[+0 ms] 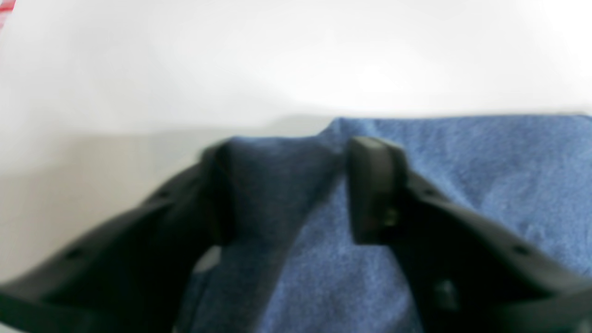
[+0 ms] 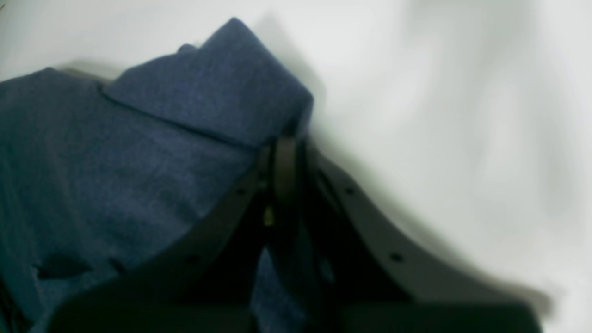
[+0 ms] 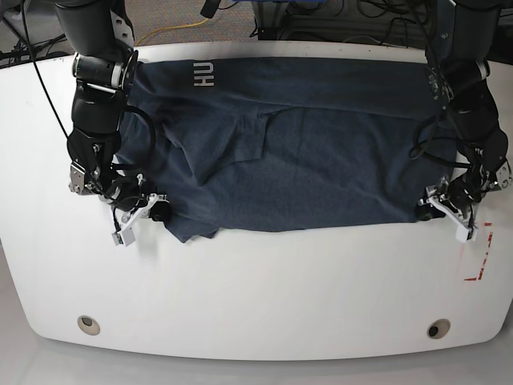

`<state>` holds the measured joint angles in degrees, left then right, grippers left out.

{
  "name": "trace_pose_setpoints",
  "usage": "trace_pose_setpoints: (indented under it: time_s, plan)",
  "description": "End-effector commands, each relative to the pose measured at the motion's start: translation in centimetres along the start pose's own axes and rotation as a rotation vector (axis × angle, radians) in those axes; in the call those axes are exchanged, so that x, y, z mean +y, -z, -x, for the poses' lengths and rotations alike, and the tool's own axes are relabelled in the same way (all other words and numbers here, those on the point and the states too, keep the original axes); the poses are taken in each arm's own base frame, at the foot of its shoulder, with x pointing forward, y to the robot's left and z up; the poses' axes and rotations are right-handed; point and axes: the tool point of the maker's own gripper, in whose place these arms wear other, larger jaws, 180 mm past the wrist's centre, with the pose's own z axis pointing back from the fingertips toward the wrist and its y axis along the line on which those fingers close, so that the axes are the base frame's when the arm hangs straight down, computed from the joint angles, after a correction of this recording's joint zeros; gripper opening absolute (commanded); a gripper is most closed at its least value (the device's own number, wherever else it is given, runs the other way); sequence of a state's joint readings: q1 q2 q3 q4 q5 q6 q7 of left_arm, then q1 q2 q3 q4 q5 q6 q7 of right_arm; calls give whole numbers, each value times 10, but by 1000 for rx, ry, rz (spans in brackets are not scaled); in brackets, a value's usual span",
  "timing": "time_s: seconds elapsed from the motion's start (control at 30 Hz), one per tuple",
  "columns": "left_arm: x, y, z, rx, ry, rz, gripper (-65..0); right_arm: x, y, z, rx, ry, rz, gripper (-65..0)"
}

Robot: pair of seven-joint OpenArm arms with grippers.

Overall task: Fold the T-shirt properly
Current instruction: 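Reach the left gripper to the opposite hem corner and grasp it, then lift the hem with both grippers and fold it toward the collar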

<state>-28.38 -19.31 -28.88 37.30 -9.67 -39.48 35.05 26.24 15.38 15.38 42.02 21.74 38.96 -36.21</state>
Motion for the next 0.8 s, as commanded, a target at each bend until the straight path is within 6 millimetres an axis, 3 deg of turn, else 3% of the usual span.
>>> trace_pose_setpoints:
  time_s: [0.0, 0.1, 0.2, 0.27, 0.33, 0.43, 0.7, 0.77]
  plan:
    - [4, -5, -15, -20, 14, -12, -522, -2, -7, -28, -58, -27, 5, -648]
    - [4, -5, -21, -59, 16, -13, -621, -1, -7, -30, -60, -30, 4, -650]
    - [4, -8, -30, -88, 34, -17, -625, 0, -8, -43, -79, -40, 3, -650]
    - [3, -20, -51, -141, 91, -35, -626, 1, -9, -48, -86, -45, 3, -650]
    - [4, -28, -50, -151, 126, -54, -626, 1, -10, -52, -92, -50, 4, -650]
    - [-8, -37, -57, -174, 189, -66, -626, -11, -29, -66, -99, -105, 37, -650]
    - [-30, -57, -57, -224, 298, -89, -626, 9, -51, -97, -94, -258, 64, -650]
    - [-34, -64, -54, -233, 326, -100, -626, 11, -59, -97, -78, -292, 82, -650]
